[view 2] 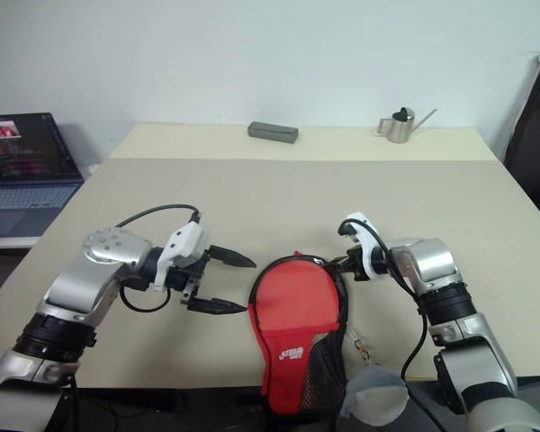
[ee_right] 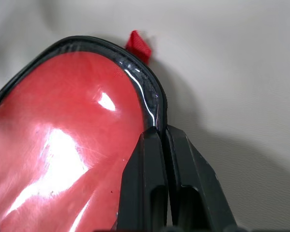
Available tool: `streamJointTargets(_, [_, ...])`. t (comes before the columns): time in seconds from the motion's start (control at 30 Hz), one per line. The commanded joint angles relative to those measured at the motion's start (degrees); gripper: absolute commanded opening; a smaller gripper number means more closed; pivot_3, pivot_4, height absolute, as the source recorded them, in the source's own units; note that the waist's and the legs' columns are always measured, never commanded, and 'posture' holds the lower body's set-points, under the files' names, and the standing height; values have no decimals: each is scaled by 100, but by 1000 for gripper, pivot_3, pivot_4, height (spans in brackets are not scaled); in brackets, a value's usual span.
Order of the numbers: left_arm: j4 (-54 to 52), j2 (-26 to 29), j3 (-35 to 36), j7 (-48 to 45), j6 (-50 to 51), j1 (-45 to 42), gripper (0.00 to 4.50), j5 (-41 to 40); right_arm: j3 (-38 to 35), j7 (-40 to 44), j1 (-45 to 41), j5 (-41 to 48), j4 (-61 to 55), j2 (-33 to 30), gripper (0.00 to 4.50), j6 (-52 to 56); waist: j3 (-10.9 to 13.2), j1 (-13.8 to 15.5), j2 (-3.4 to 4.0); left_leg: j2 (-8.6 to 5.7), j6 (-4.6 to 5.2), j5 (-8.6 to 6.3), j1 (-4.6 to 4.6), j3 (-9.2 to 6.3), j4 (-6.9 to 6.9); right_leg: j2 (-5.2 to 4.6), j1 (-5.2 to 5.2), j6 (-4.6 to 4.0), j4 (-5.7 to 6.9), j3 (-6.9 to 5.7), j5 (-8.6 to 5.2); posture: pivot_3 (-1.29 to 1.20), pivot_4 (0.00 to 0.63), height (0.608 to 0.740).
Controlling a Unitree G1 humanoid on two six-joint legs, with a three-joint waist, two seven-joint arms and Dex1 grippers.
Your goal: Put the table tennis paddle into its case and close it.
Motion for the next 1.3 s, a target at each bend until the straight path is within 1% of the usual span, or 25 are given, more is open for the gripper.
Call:
streamJointTargets(0.03, [-6, 9, 135, -57, -104, -120, 4500, -44, -532, -628, -230, -159, 231, -115, 41, -51, 0, 4, 0, 0, 0, 1, 0, 0, 0, 0, 1, 0, 0, 0, 3, 0, 150, 740])
streamJointTargets(0.3, [5, -61, 90, -49, -96, -196, 4500, -32, -935, -1146, -461, -154, 482, -233, 41, -115, 1, 73, 2, -2, 3, 3, -3, -1, 0, 0, 0, 1, -4, -2, 8, 0, 150, 740])
streamJointTargets(0.53, [31, -113, 56, -55, -103, -246, 4500, -2, -880, -1182, -479, -97, 480, -292, 41, -172, 2, 90, 2, -1, 3, 3, -14, 2, -4, 1, -11, 1, -8, 0, 7, 0, 150, 740])
streamJointTargets(0.63, [27, -129, 49, -54, -95, -256, 4500, 9, -693, -1085, -444, -120, 413, -277, 41, -152, 2, 90, 2, -1, 3, 3, -16, 2, -4, 1, -14, 1, -8, -1, 7, 0, 150, 740])
streamJointTargets(0.73, [33, -139, 48, -62, -96, -261, 4500, 17, -664, -1004, -418, -27, 312, -244, 41, -69, 2, 91, 2, -1, 4, 3, -16, 2, -4, 1, -14, 1, -8, -1, 7, 0, 150, 740])
streamJointTargets(0.8, [42, -149, 48, -64, -100, -266, 4500, 19, -653, -955, -405, 30, 244, -224, 462, -26, 2, 91, 2, 0, 3, 3, -17, 2, -4, 1, -14, 1, -8, -1, 7, 0, 150, 740])
streamJointTargets(0.87, [48, -159, 50, -60, -112, -258, 4500, 20, -574, -905, -401, 34, 168, -173, 982, -82, 2, 86, 2, 0, 4, 3, -17, 2, -5, 2, -15, 0, -8, -1, 7, 0, 150, 740])
streamJointTargets(0.9, [49, -162, 49, -59, -120, -251, 4500, 22, -534, -854, -402, 41, 139, -146, 1389, -129, 2, 78, 2, 0, 4, 3, -16, 2, -5, 2, -15, 0, -8, 0, 7, 0, 150, 740])
streamJointTargets(1.07, [81, -178, 41, -58, -145, -253, 4500, 31, -399, -666, -396, 80, -77, -55, 3108, -231, 2, 45, 3, 1, 4, 3, -17, 3, -5, 3, -16, 0, -8, 0, 7, 0, 150, 740])
streamJointTargets(1.1, [102, -192, 32, -56, -153, -263, 4500, 38, -371, -671, -396, 15, -102, -83, 3384, -320, 2, 42, 3, 1, 4, 3, -17, 3, -5, 3, -17, 0, -8, 0, 7, 0, 150, 740])
streamJointTargets(1.13, [128, -209, 21, -56, -156, -279, 4500, 43, -376, -712, -410, -66, -106, -122, 3384, -457, 2, 43, 3, 1, 4, 3, -17, 2, -5, 3, -17, 0, -8, 0, 7, 0, 150, 740])
streamJointTargets(1.2, [188, -260, -1, -50, -135, -335, 4500, 51, -660, -898, -521, -86, -45, -171, 3384, -608, 3, 50, 3, 1, 4, 3, -18, 2, -5, 3, -17, 1, -9, -1, 7, 0, 150, 740])
streamJointTargets(1.3, [399, -458, -17, 22, -136, -557, 4500, 88, -1009, -812, -555, 41, -365, -591, 3384, -624, 4, 79, 3, 0, 3, 3, -23, 2, -5, 3, -19, 1, -10, -2, 7, 0, 150, 740])
